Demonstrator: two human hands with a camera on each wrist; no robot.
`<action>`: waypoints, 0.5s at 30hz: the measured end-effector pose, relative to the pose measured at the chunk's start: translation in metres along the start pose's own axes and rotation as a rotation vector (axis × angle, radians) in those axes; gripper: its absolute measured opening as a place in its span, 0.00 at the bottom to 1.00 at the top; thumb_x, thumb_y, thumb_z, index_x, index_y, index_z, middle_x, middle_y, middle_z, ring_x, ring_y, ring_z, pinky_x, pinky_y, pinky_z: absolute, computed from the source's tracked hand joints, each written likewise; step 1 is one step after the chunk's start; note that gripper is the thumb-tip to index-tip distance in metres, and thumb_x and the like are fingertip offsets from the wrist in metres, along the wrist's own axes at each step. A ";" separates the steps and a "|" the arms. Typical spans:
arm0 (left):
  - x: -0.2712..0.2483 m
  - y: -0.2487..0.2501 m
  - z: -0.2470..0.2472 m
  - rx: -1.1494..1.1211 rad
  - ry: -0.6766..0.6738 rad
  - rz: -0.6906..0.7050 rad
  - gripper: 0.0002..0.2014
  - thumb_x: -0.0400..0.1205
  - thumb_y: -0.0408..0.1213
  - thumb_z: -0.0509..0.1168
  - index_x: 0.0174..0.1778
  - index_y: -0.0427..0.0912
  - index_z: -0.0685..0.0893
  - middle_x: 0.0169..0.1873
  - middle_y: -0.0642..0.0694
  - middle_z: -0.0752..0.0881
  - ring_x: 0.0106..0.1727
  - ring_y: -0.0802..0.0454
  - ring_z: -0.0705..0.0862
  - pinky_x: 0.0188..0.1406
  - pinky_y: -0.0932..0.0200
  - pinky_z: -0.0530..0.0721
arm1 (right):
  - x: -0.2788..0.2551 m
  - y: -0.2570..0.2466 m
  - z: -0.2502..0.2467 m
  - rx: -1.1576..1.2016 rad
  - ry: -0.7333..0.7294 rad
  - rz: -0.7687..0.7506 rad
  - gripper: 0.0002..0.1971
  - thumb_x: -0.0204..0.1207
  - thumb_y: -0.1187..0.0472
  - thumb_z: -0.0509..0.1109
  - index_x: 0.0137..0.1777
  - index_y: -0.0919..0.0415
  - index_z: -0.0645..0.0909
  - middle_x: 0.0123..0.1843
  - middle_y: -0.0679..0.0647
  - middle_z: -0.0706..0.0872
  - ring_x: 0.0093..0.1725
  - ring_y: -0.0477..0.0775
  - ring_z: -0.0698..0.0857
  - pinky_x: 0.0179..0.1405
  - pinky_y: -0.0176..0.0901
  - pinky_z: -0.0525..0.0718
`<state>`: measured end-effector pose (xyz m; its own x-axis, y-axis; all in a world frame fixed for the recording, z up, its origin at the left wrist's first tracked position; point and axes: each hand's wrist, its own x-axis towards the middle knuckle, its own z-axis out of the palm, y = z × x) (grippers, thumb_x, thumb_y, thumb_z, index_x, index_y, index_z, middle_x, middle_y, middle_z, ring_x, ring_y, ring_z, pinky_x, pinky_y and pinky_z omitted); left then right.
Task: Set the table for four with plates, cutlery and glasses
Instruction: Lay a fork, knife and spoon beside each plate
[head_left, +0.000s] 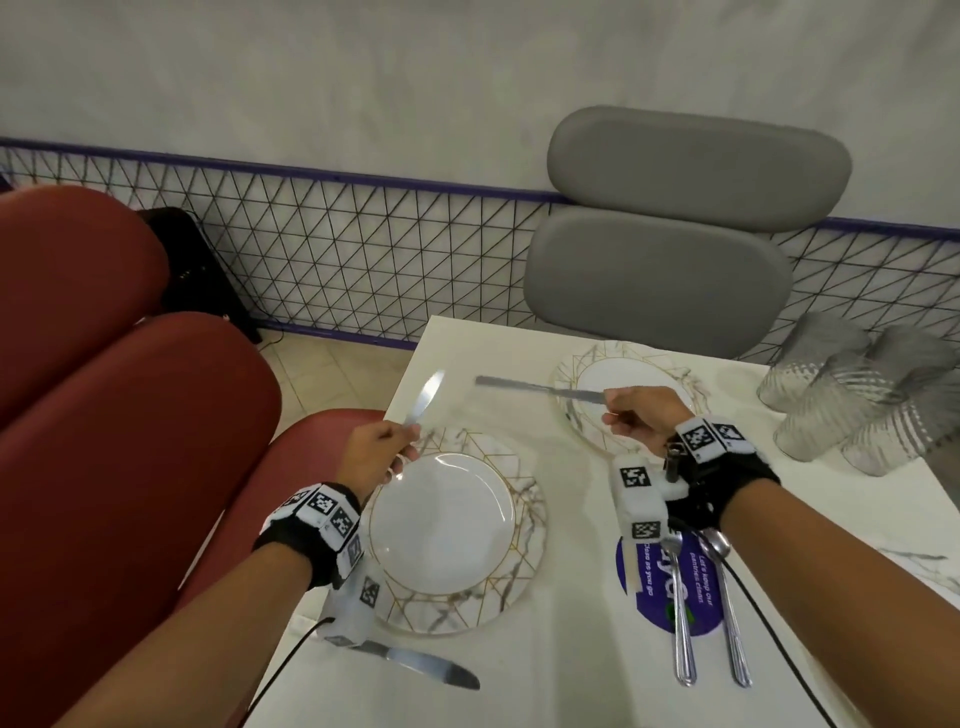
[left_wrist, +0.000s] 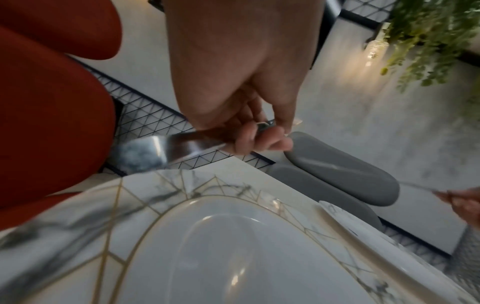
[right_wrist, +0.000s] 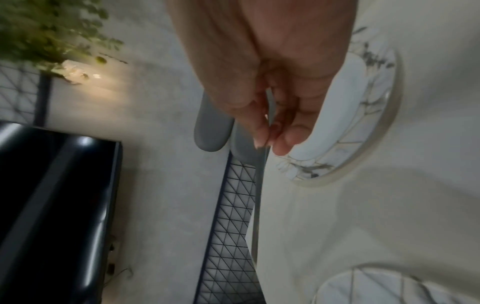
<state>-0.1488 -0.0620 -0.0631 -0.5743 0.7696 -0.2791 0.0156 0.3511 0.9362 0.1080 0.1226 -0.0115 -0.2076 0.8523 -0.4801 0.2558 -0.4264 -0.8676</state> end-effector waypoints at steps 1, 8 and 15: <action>0.001 -0.003 0.000 -0.016 0.018 -0.008 0.08 0.80 0.37 0.67 0.37 0.38 0.83 0.30 0.45 0.84 0.17 0.60 0.72 0.19 0.64 0.66 | 0.004 0.003 0.003 0.010 0.034 0.016 0.07 0.76 0.76 0.63 0.39 0.69 0.79 0.35 0.60 0.81 0.31 0.52 0.81 0.16 0.32 0.81; -0.003 -0.011 0.006 -0.031 -0.081 -0.025 0.11 0.81 0.42 0.67 0.40 0.37 0.86 0.30 0.48 0.86 0.22 0.57 0.73 0.19 0.65 0.66 | 0.033 0.041 0.033 -0.295 0.261 0.007 0.03 0.73 0.70 0.66 0.46 0.66 0.79 0.36 0.62 0.83 0.28 0.56 0.83 0.20 0.40 0.78; -0.004 -0.011 0.001 -0.013 -0.061 0.003 0.14 0.81 0.43 0.67 0.44 0.33 0.86 0.31 0.46 0.86 0.22 0.57 0.74 0.19 0.66 0.67 | 0.022 0.061 0.056 -1.054 0.026 -0.120 0.06 0.75 0.61 0.68 0.44 0.63 0.75 0.57 0.62 0.83 0.51 0.57 0.81 0.48 0.44 0.78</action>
<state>-0.1458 -0.0680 -0.0729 -0.5237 0.8017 -0.2880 0.0062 0.3417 0.9398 0.0661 0.0988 -0.0824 -0.2688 0.8829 -0.3850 0.9268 0.1283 -0.3529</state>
